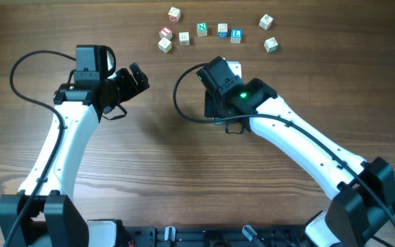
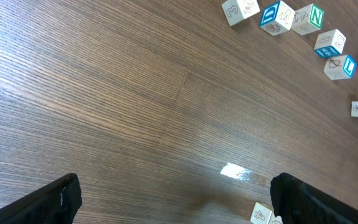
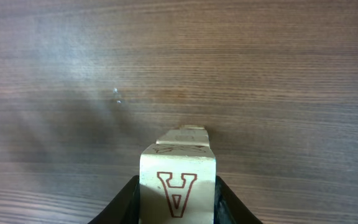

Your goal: Form a tower

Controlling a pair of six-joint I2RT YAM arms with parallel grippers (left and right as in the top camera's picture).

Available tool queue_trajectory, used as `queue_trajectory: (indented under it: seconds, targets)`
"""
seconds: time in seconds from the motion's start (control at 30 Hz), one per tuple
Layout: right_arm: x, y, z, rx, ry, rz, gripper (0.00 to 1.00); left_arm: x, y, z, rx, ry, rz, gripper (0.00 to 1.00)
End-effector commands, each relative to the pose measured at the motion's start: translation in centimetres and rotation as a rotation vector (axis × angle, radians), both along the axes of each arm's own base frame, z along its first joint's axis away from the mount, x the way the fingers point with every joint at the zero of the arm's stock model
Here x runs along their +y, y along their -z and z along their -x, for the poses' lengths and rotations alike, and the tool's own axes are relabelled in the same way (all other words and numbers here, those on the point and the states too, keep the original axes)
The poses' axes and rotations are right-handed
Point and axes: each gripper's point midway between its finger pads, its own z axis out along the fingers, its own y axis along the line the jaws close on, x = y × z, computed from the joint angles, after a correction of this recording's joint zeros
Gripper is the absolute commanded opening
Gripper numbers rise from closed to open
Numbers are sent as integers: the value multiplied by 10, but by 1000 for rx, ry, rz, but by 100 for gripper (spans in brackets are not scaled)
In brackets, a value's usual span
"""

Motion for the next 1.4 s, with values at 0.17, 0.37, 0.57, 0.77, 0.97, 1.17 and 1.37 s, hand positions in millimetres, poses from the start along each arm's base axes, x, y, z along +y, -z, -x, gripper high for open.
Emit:
queue_trajectory:
  seconds: [0.17,0.37,0.57,0.77,0.97,1.17,1.37]
  targets:
    - [-3,-6,4,-8,-21,4,18,1,1,1,0,-1,-3,100]
    - [-2,-7,3,-11,-18,-1,21,1,1,1,0,-1,-3,100]
    - [-2,-6,3,-7,4,-14,27,1,1,1,0,-1,-3,100]
    - [-1,-7,3,-9,7,-19,27,1,1,1,0,-1,-3,100]
    - [-1,-7,3,-6,8,-22,33,1,1,1,0,-1,-3,100]
    - [-1,-6,3,-5,9,-21,36,1,1,1,0,-1,-3,100]
    - [-1,-6,3,-5,8,-20,37,1,1,1,0,-1,-3,100]
